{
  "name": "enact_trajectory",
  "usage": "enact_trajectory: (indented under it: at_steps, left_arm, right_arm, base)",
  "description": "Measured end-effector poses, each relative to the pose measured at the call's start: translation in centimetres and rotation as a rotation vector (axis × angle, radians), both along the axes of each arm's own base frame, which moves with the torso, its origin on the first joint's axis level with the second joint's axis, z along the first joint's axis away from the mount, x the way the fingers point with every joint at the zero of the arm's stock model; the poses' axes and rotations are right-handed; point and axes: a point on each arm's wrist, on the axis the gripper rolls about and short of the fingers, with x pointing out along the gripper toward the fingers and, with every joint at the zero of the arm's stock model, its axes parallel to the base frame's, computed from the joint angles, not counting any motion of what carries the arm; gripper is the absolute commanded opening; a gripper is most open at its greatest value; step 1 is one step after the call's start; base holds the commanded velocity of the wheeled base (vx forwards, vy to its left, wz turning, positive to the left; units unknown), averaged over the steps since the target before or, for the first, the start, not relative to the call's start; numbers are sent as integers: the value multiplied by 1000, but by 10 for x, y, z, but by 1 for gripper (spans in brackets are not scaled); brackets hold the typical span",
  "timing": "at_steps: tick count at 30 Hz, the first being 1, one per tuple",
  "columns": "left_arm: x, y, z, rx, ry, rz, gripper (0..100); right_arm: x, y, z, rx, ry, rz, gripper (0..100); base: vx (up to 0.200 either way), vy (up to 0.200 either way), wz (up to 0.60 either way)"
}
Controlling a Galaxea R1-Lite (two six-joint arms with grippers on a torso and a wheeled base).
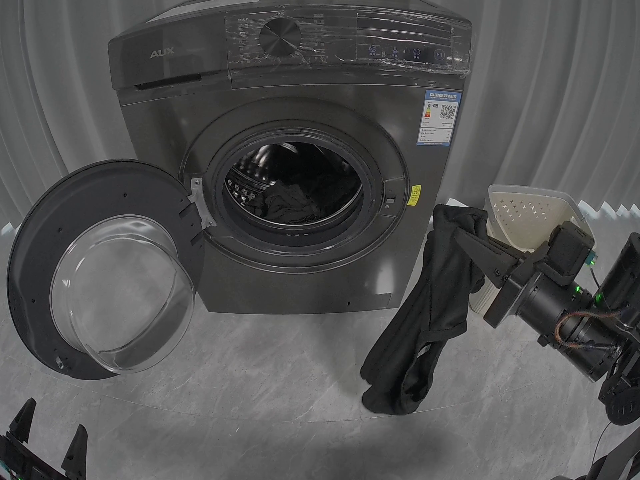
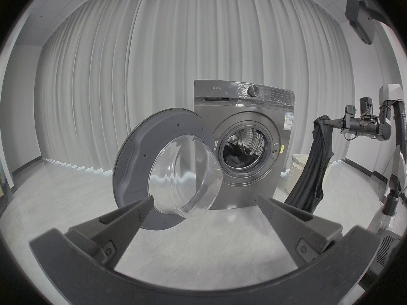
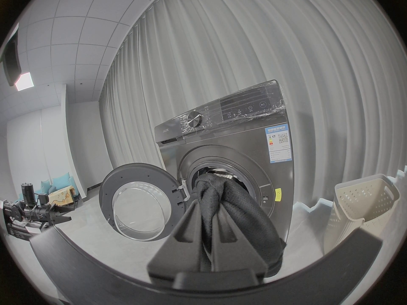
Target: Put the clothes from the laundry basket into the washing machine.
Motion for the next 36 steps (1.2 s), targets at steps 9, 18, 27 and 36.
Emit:
enact_trajectory:
  at_steps: [9,18,27,36]
  left_arm:
    - [0,0,0,12,-1,0,100]
    - [0,0,0,7,0,-1,100]
    - [0,0,0,11,0,4,100]
    - [0,0,0,13,0,5,100]
  right_arm:
    - [0,0,0,-1,1,1,0]
    - [0,0,0,-1,1,-1,0]
    - [1,0,0,-1,2,-2,0]
    - [0,0,-1,-2,2,-1,0]
  base:
    - [0,0,0]
    - [0,0,0]
    - [0,-67,0]
    - [0,0,0]
